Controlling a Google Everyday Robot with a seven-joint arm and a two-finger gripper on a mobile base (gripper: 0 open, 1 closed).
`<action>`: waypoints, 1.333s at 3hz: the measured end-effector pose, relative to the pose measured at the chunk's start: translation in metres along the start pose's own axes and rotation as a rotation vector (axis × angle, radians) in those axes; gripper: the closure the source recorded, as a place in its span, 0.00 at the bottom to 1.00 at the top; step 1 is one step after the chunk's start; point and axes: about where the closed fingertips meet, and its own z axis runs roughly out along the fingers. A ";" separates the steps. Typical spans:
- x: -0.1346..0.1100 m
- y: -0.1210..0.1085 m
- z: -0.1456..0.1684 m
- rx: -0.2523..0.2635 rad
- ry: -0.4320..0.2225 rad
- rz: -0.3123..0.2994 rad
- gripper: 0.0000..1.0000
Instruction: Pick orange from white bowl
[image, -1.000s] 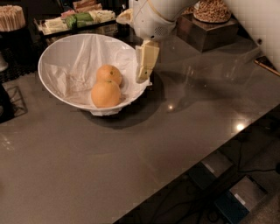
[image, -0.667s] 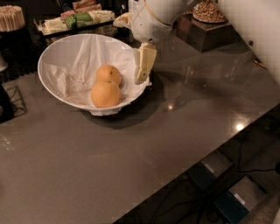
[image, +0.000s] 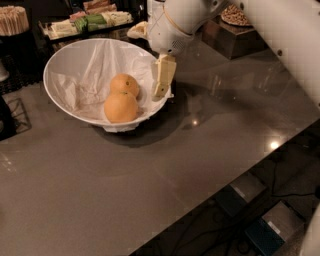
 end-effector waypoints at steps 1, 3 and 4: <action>-0.005 0.004 0.023 -0.108 -0.067 -0.019 0.00; -0.018 0.007 0.030 -0.246 -0.075 -0.078 0.00; -0.025 0.006 0.031 -0.250 0.024 -0.182 0.00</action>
Offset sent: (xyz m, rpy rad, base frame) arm -0.0125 0.0182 -0.0219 -0.0147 0.2685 0.2159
